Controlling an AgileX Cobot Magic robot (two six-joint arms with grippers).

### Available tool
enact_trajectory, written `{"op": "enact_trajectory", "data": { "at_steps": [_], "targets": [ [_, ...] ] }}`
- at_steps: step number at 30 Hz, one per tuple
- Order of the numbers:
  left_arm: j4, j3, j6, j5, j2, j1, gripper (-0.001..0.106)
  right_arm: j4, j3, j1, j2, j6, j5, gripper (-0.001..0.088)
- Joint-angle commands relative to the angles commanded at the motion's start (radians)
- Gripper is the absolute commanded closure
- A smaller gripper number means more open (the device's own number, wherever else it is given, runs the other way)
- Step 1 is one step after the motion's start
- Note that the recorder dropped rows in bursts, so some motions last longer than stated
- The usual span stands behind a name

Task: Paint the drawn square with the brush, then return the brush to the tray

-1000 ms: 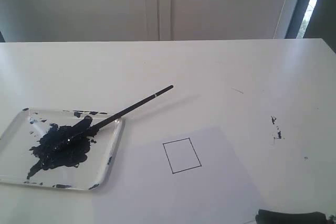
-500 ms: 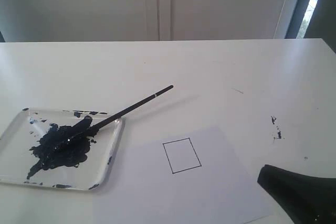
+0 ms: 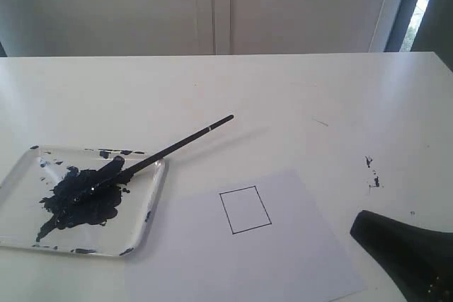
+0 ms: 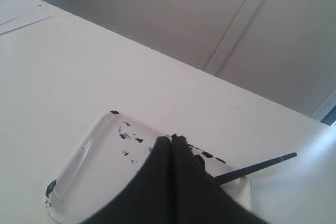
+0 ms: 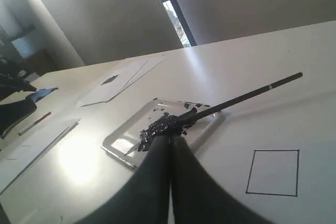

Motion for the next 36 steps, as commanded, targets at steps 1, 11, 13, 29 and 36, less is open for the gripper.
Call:
{"op": "enact_trajectory", "data": {
  "at_steps": [1,11,13,29,36],
  "targets": [
    [0.0,-0.035,0.015,0.013,0.0,0.0,0.105,-0.02,-0.029,0.0,0.0,0.0,0.015,0.0868],
    [-0.011,-0.314,0.24,0.264,0.12,0.0,0.105,-0.05,-0.355,0.0,0.0,-0.184,0.405,0.0868],
    [-0.054,-0.356,0.34,0.337,0.166,0.0,0.105,-0.066,-0.43,0.0,0.002,-0.193,0.454,0.0868],
    [-0.426,-0.424,0.775,0.464,0.346,0.0,0.105,-0.647,-1.039,0.0,0.262,0.036,0.947,0.0868],
    [-0.426,-0.424,0.789,0.471,0.38,0.0,0.105,-0.743,-1.157,0.0,0.506,-0.067,1.076,0.0868]
  ]
}}
